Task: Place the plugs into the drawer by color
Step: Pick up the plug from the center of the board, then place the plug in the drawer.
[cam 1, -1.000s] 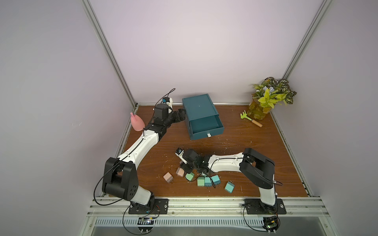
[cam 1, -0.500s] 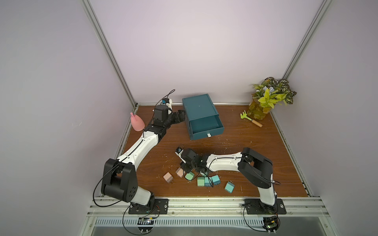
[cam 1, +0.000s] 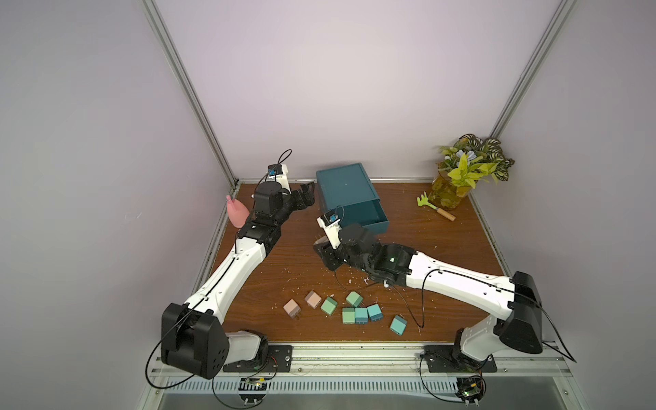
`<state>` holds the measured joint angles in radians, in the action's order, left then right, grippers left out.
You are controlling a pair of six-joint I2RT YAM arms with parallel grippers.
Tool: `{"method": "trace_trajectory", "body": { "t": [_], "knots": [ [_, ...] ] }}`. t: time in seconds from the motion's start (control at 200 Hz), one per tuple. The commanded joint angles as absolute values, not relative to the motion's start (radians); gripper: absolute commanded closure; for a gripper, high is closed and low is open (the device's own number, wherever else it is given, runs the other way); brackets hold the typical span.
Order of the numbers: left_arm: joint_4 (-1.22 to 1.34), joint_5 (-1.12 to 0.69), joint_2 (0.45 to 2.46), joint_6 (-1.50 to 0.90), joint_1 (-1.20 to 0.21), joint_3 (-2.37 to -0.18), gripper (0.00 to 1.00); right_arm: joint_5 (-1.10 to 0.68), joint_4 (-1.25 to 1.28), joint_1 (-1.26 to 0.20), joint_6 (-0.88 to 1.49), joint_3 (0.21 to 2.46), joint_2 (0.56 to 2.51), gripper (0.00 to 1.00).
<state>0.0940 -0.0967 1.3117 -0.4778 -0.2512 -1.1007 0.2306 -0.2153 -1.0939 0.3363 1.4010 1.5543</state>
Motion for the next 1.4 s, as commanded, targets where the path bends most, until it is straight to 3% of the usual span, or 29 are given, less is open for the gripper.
{"method": "trace_trajectory", "body": {
  "t": [0.0, 0.245, 0.505, 1.396],
  "knots": [
    [0.099, -0.049, 1.286, -0.444, -0.247, -1.07, 0.11, 0.257, -0.342, -1.019, 0.337, 1.491, 1.544, 0.6],
    [0.13, -0.021, 1.249, -0.445, -0.246, -1.009, 0.08, 0.125, -0.582, -0.882, 0.328, 1.822, 1.723, 0.6],
    [0.131, -0.048, 1.265, -0.457, -0.246, -0.999, 0.08, 0.105, -0.764, -0.848, 0.32, 2.056, 1.901, 0.59],
    [0.127, -0.067, 1.255, -0.462, -0.245, -0.993, 0.08, 0.161, -0.725, -0.798, 0.412, 1.898, 1.86, 0.58]
  ]
}}
